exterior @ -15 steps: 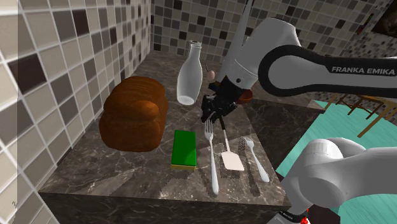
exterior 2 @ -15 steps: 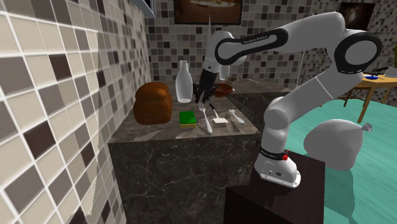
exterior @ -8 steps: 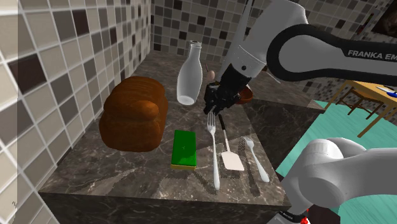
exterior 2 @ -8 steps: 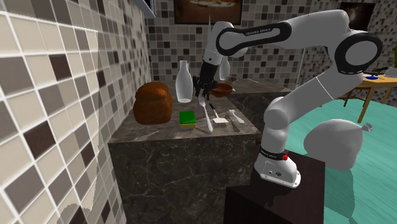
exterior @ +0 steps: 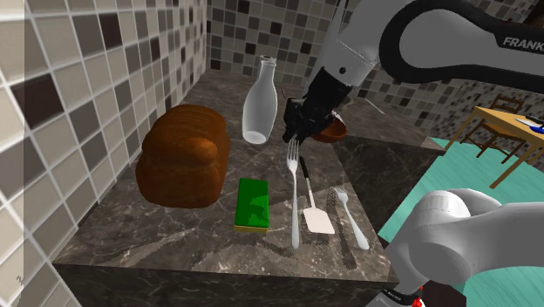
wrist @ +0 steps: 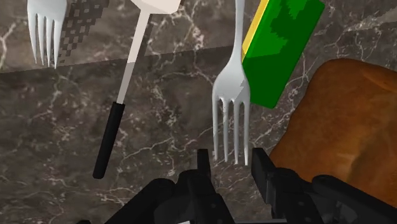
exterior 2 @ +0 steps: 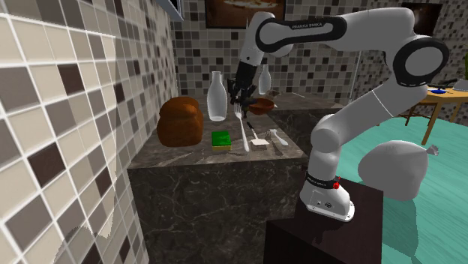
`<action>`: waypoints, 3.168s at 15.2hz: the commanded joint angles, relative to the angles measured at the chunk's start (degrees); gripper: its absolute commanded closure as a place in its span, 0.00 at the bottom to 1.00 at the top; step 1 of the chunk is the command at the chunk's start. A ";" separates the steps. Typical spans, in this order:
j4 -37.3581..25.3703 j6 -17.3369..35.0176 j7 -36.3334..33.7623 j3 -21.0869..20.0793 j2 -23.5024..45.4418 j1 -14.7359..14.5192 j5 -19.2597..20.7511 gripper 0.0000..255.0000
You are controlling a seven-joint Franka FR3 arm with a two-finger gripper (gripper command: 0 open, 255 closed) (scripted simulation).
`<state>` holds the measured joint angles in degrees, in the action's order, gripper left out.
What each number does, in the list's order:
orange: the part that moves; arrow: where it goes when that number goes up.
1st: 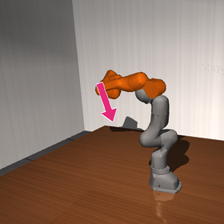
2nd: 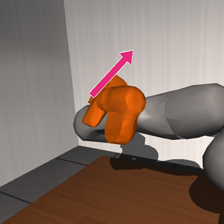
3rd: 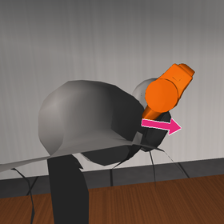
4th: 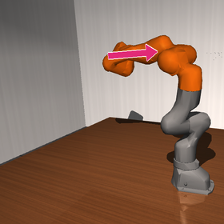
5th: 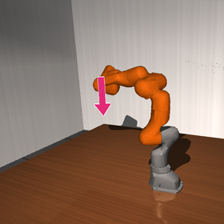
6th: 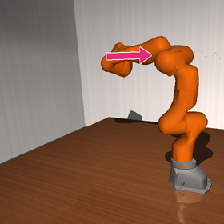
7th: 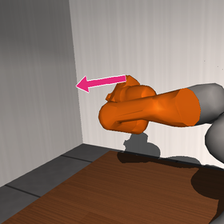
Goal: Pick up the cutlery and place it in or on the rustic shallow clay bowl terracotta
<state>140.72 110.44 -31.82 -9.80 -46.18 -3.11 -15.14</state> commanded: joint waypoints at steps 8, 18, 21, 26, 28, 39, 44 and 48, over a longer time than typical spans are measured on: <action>-5.41 -3.93 4.91 5.49 2.57 2.03 2.87 1.00; -12.44 -4.80 18.20 17.59 11.00 5.60 7.21 1.00; -15.80 -5.20 22.15 21.08 14.58 6.28 7.80 1.00; -22.70 -6.29 28.80 26.88 21.51 6.98 7.74 1.00; -25.94 -6.94 31.54 29.19 24.64 7.20 7.25 1.00; -34.87 -7.22 41.34 36.37 35.91 8.43 3.45 1.00; -30.76 -3.47 42.14 36.35 35.60 8.48 3.38 1.00; -27.72 -0.51 42.88 36.41 35.61 8.50 3.17 1.00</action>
<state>112.02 109.09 10.87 26.61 -10.44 5.38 -11.97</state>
